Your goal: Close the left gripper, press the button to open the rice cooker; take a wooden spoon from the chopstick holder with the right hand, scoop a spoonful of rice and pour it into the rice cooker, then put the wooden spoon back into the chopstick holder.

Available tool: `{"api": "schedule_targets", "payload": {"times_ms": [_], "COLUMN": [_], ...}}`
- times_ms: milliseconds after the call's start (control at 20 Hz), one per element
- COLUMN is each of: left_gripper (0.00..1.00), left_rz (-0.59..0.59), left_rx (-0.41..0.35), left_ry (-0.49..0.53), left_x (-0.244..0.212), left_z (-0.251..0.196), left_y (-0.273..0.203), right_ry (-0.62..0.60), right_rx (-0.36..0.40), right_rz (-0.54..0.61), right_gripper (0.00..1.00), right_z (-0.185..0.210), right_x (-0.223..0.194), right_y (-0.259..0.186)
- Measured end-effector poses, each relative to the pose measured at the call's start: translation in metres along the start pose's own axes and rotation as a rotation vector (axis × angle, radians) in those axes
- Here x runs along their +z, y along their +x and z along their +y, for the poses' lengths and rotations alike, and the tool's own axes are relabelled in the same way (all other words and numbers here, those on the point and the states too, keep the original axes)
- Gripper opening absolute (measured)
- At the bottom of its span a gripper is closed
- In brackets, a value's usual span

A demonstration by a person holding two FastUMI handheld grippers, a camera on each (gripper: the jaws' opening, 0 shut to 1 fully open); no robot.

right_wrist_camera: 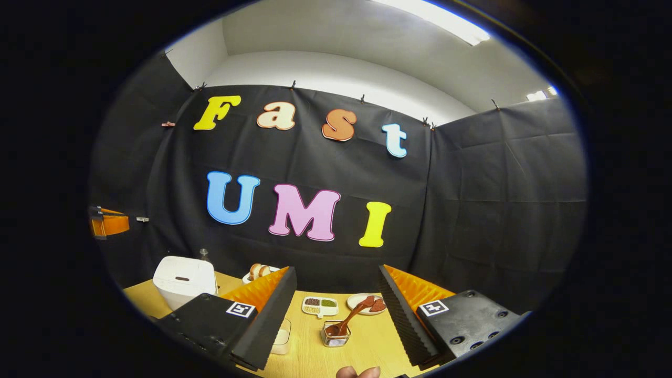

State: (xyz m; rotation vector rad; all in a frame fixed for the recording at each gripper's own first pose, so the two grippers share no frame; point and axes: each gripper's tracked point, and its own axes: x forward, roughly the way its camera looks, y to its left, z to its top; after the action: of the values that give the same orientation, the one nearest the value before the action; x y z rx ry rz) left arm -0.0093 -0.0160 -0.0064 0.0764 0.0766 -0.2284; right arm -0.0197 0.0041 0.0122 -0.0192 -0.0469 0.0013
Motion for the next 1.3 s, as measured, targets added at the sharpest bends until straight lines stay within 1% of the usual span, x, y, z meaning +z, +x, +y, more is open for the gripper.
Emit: {"api": "schedule_targets", "payload": {"times_ms": [100, 200, 250, 350, 500, 600, 650, 800, 1050, 1200, 1300], "left_gripper": [0.08, 0.07, 0.07, 0.07, 0.07, 0.07, 0.07, 0.07, 0.07, 0.07, 0.07], "left_rz": [0.039, 0.085, 0.127, 0.216, 0.365, 0.42, 0.439, 0.508, 0.627, 0.734, 0.76], "left_rx": [-0.113, -0.219, -0.252, -0.262, -0.292, -0.329, -0.355, -0.444, -0.493, -0.491, -0.5], "left_ry": [0.001, -0.017, -0.016, 0.005, 0.051, 0.078, 0.076, 0.027, 0.082, 0.106, 0.11], "left_x": [-0.01, -0.02, -0.03, -0.05, -0.08, -0.096, -0.102, -0.13, -0.18, -0.214, -0.224], "left_z": [-0.012, -0.016, -0.012, 0.003, 0.029, 0.038, 0.041, 0.043, 0.065, 0.071, 0.073], "left_y": [0.009, 0.018, 0.022, 0.041, 0.074, 0.094, 0.104, 0.135, 0.181, 0.197, 0.201], "right_ry": [-0.004, -0.021, -0.035, -0.061, -0.07, -0.066, -0.066, -0.083, -0.091, -0.12, -0.119], "right_rx": [0.004, 0.009, 0.01, 0.005, 0.002, -0.007, -0.014, -0.038, -0.099, -0.125, -0.137], "right_rz": [-0.008, -0.01, -0.009, -0.011, -0.001, 0.0, 0.004, 0.006, 0.03, 0.049, 0.066], "right_gripper": [0.97, 0.97, 0.97, 0.97, 0.97, 0.97, 0.97, 0.97, 0.97, 0.97, 0.97], "right_z": [0.003, 0.006, 0.007, 0.006, 0.007, 0.006, 0.003, -0.004, -0.021, -0.03, -0.033], "right_x": [0.002, 0.001, 0.001, 0.0, -0.003, -0.002, -0.003, -0.003, -0.008, -0.013, -0.017], "right_y": [0.001, 0.001, 0.001, 0.001, 0.002, 0.003, 0.004, 0.004, -0.005, -0.008, -0.007]}}
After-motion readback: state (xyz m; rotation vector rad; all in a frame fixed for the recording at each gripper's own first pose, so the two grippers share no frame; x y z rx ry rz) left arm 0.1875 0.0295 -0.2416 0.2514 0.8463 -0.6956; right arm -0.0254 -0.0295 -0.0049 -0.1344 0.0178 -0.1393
